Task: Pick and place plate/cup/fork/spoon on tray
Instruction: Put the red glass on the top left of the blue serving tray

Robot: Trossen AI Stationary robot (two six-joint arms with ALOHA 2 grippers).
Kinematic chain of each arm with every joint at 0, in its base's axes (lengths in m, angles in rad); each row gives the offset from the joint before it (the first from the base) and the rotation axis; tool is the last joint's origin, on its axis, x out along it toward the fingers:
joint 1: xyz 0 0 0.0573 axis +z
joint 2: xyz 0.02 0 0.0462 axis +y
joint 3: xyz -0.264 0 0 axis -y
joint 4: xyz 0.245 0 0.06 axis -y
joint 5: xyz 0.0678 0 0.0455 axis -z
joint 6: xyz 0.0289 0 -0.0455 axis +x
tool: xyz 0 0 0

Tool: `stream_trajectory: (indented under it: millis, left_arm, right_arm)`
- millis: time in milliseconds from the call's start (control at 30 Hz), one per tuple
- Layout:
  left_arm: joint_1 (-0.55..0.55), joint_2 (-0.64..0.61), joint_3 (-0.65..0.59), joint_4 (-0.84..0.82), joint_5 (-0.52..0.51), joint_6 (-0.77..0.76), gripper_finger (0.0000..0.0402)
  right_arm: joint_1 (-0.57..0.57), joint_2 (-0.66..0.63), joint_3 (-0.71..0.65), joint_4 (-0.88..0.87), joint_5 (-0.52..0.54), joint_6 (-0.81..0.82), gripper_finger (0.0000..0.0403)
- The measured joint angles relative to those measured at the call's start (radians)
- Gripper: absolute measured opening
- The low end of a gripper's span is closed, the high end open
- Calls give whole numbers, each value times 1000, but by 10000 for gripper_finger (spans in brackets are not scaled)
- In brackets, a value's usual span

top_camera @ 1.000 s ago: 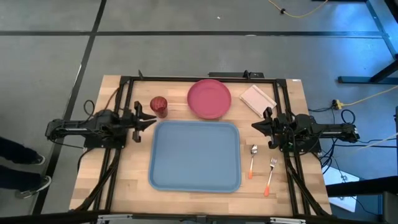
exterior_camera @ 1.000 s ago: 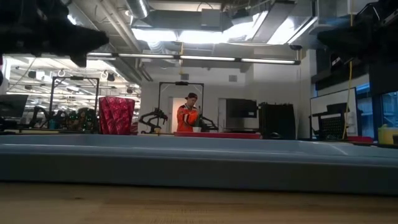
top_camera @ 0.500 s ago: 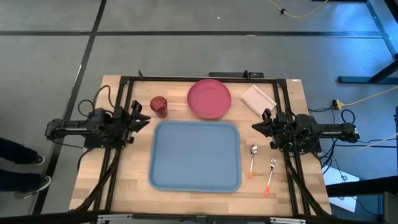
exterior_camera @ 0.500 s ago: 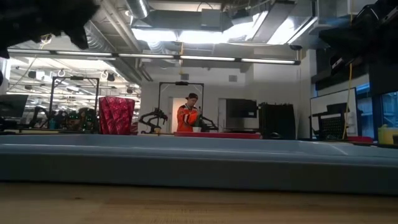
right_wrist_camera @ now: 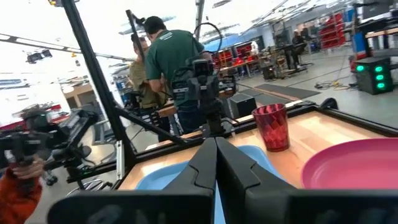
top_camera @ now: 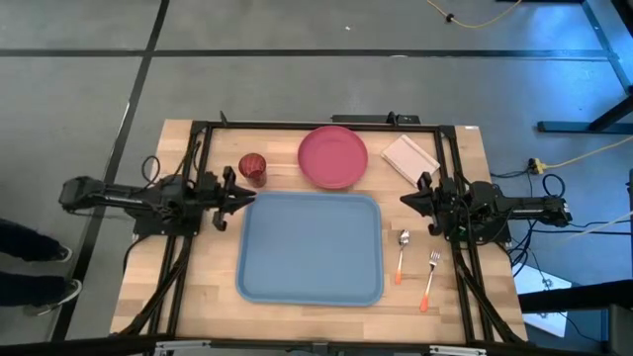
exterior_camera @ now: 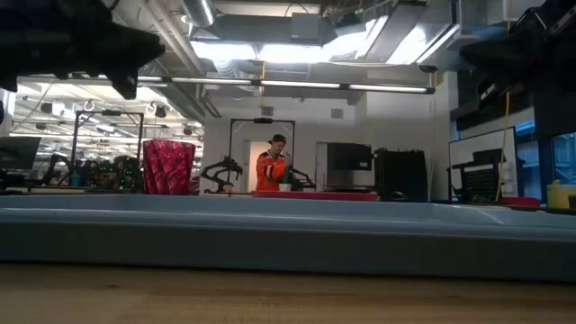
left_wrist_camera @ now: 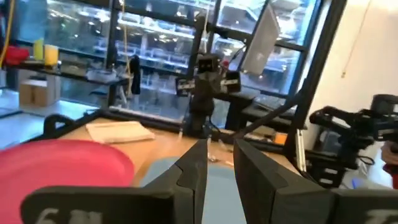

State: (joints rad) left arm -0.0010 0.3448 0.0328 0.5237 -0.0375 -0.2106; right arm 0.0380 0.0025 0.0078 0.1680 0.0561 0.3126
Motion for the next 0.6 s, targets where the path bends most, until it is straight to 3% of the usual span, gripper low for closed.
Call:
stream_trajectory:
  millis: [100,200,267,300,400,467,533,600]
  left_arm:
    - [-23,90,87,110,6,100,71]
    - [-38,183,231,40,-10,234,71]
    - [-35,253,367,-168,-85,286,71]
    - [-30,290,441,-302,-170,303,71]
    - [2,416,645,-709,-546,302,71]
    - [38,508,765,-919,-725,247,71]
    - [80,576,864,-1059,-760,215,71]
    - [118,612,946,-1128,-705,220,71]
  right_arm:
    - [0,0,0,0,3,-2,8]
    - [0,0,0,0,3,-3,8]
    - [0,0,0,0,3,-3,8]
    - [0,0,0,0,3,-3,8]
    - [0,0,0,-4,3,-4,8]
    - [0,0,0,-9,3,-4,8]
    - [0,1,0,-18,3,-4,8]
    - [0,2,0,-26,3,-3,8]
